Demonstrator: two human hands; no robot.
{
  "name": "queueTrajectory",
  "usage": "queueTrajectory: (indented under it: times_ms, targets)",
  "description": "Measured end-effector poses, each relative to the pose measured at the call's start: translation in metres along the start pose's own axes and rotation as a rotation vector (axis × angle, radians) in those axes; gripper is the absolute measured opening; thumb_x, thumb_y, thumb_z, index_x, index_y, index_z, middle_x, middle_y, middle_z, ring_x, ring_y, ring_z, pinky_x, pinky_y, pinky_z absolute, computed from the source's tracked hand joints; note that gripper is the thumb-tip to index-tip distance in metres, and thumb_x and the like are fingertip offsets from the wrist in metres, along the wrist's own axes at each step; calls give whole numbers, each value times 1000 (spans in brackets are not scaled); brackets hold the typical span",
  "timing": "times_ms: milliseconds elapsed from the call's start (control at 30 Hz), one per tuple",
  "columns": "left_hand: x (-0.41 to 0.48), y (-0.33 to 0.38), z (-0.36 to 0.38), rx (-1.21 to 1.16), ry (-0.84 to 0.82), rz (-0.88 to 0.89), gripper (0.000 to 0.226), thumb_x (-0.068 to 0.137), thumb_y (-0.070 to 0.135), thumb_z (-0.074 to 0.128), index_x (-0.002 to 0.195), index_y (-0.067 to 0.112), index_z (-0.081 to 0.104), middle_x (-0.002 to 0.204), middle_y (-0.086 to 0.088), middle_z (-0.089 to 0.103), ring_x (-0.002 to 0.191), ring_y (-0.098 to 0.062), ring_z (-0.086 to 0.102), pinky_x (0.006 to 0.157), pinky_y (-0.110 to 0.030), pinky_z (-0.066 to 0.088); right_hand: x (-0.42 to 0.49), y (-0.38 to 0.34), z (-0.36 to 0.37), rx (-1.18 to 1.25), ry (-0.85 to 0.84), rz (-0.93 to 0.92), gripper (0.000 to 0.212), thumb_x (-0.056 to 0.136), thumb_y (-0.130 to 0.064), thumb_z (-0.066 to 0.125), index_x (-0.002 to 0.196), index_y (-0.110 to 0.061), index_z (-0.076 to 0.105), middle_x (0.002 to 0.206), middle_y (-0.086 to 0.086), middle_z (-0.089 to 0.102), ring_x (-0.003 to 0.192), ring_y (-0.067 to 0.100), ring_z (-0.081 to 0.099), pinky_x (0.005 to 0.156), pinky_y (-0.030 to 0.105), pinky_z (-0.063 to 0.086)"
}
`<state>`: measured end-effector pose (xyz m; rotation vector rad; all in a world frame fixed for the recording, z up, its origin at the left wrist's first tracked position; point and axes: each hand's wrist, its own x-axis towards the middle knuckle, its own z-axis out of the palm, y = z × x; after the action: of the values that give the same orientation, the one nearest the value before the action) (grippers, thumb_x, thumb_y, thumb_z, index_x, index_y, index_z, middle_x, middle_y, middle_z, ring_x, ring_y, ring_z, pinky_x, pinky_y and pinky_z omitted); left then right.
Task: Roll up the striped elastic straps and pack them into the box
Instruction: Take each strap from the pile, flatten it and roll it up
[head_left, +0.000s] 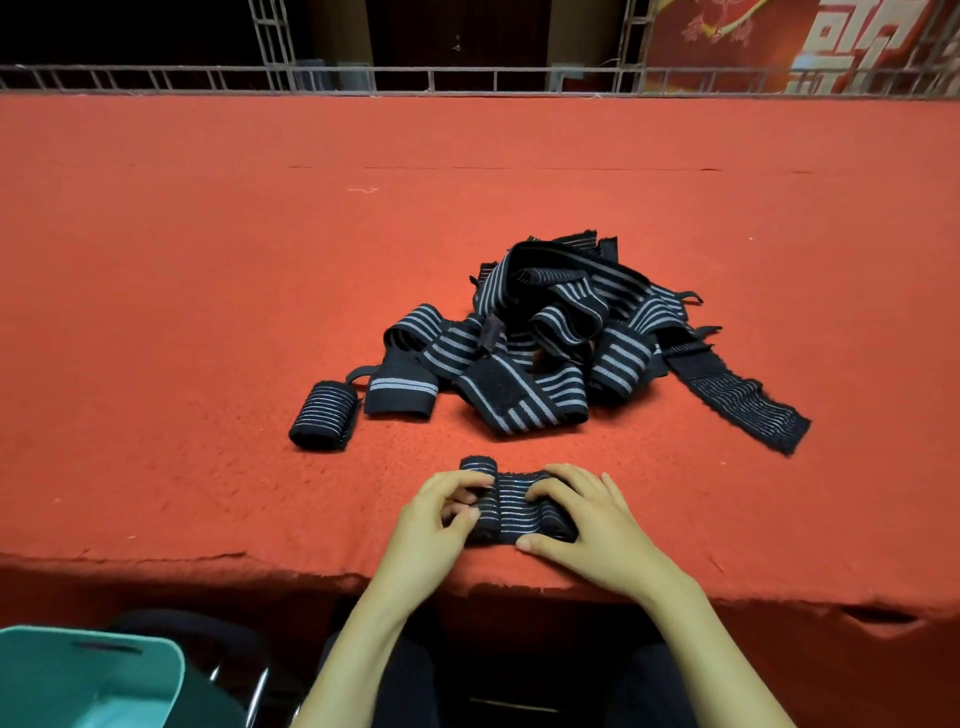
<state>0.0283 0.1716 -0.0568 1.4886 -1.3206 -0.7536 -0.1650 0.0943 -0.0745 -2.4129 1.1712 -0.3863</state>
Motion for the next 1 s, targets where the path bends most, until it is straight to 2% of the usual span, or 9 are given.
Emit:
queueTrajectory:
  times_ms: [100, 200, 300, 433, 500, 700, 767, 900, 1000]
  targets:
    - [3, -7, -2, -118, 44, -131, 41, 76, -7, 67, 102, 25, 61, 112, -9, 58, 86, -6, 55, 77, -15, 46, 0, 1, 0, 8, -11, 2, 59, 69, -74, 47, 118, -41, 49, 140, -17, 33, 136, 3, 21, 118, 45, 3]
    - [7, -11, 3, -18, 74, -178, 40, 72, 10, 77, 99, 33, 57, 107, -8, 60, 86, -14, 56, 75, -22, 47, -2, 2, -2, 10, -13, 10, 54, 74, -70, 55, 119, -41, 49, 141, -17, 32, 137, 3, 20, 119, 46, 3]
    - [8, -10, 11, 46, 99, -177, 38, 74, 12, 76, 101, 29, 56, 103, -4, 59, 89, -14, 57, 74, -17, 44, -4, 6, -4, 18, -11, 20, 57, 70, -73, 52, 118, -41, 49, 140, -17, 32, 137, 3, 21, 118, 45, 4]
    - [8, -2, 21, 106, 142, -116, 37, 74, 11, 75, 102, 27, 57, 99, 4, 53, 81, -7, 53, 67, -9, 42, -7, 14, -6, 29, 6, 44, 53, 72, -72, 54, 115, -42, 50, 142, -16, 33, 137, 4, 22, 118, 45, 6]
    - [8, 2, 26, 136, 161, -69, 36, 74, 10, 75, 101, 26, 57, 97, 7, 52, 77, -5, 50, 66, -7, 40, -9, 19, -8, 32, 12, 55, 58, 66, -78, 47, 113, -43, 49, 143, -14, 34, 137, 5, 23, 118, 46, 9]
    - [7, 8, 49, 336, 163, 148, 32, 73, 13, 74, 100, 19, 60, 97, 14, 49, 91, -8, 45, 82, -10, 33, -13, 27, -15, 49, 43, 85, 60, 64, -78, 46, 111, -41, 52, 141, -13, 35, 135, 7, 25, 117, 43, 14]
    - [8, 9, 56, 356, 131, 193, 31, 72, 17, 76, 99, 17, 62, 99, 13, 50, 93, -7, 41, 85, -6, 29, -14, 29, -15, 46, 48, 85, 64, 61, -80, 43, 111, -40, 53, 141, -13, 36, 135, 7, 26, 117, 41, 15]
    - [10, 13, 65, 330, 32, 229, 35, 68, 37, 71, 99, 20, 65, 102, 19, 50, 100, 4, 37, 89, -3, 25, -18, 34, -17, 94, 77, 88, 61, 63, -77, 47, 109, -37, 56, 138, -11, 40, 134, 7, 28, 114, 32, 20]
    - [9, 17, 69, 295, -50, 209, 34, 75, 46, 59, 97, 22, 69, 105, 24, 53, 106, 3, 42, 91, -1, 24, -22, 38, -18, 123, 88, 94, 51, 69, -70, 59, 109, -39, 57, 138, -11, 41, 135, 8, 29, 113, 33, 23]
